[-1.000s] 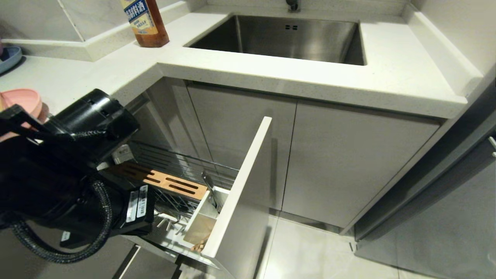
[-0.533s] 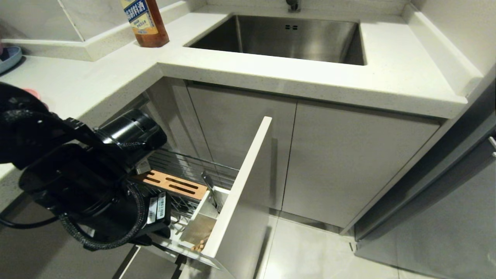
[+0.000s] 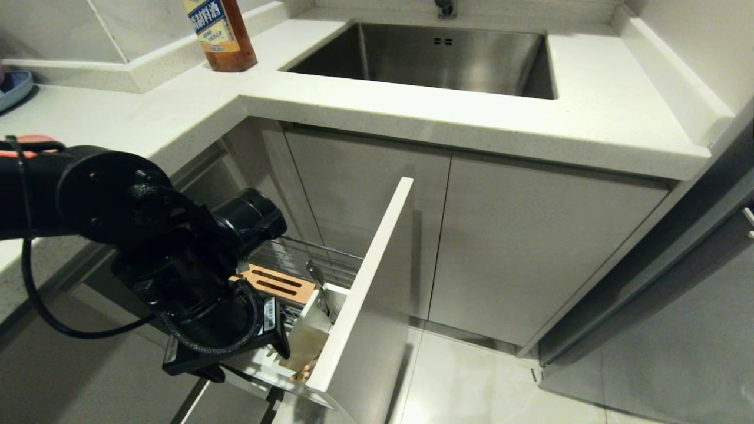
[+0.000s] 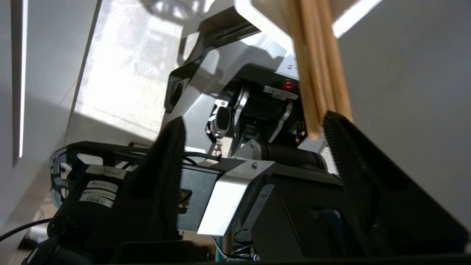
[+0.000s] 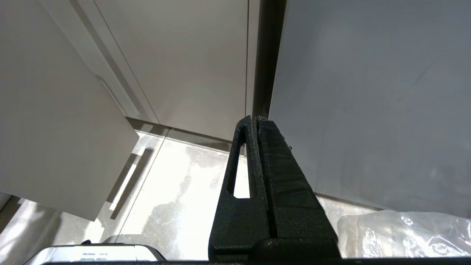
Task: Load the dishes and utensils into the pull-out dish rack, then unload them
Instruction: Take the chopsticks out of the cupboard
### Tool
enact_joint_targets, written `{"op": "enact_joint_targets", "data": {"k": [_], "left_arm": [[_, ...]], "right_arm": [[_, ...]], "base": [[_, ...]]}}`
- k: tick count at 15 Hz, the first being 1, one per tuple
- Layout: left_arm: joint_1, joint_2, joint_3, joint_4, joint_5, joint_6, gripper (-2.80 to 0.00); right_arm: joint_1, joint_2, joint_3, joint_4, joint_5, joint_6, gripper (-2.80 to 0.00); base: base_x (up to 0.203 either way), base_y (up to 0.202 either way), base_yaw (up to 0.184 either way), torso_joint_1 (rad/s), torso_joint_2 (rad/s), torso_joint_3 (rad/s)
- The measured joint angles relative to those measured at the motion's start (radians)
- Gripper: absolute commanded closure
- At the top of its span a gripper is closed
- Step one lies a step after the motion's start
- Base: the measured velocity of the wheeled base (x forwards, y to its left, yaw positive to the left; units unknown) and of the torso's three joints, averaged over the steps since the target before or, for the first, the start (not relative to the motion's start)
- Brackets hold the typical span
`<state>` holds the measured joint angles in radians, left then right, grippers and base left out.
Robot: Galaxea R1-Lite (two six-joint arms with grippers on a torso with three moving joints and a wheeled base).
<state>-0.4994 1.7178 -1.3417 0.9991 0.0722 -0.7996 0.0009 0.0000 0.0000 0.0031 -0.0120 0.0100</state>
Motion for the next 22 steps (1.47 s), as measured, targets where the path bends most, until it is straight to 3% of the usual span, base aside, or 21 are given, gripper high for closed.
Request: {"op": "enact_joint_targets", "data": {"k": [6,22], "left_arm": [[0.013,0.042,0.001,0.006,-0.091,0.019,-2.80],[0.059,0.068,0.048,0.006,-0.097,0.020,-2.80]], "right_arm": [[0.000,0.000,0.000,0.000,0.000,0.000,0.00],[0.000,0.000,0.000,0.000,0.000,0.000,0.00]], "base": [[0.000,0.000,0.000,0.000,0.00,0.000],[0.000,0.000,0.000,0.000,0.00,0.000]]}}
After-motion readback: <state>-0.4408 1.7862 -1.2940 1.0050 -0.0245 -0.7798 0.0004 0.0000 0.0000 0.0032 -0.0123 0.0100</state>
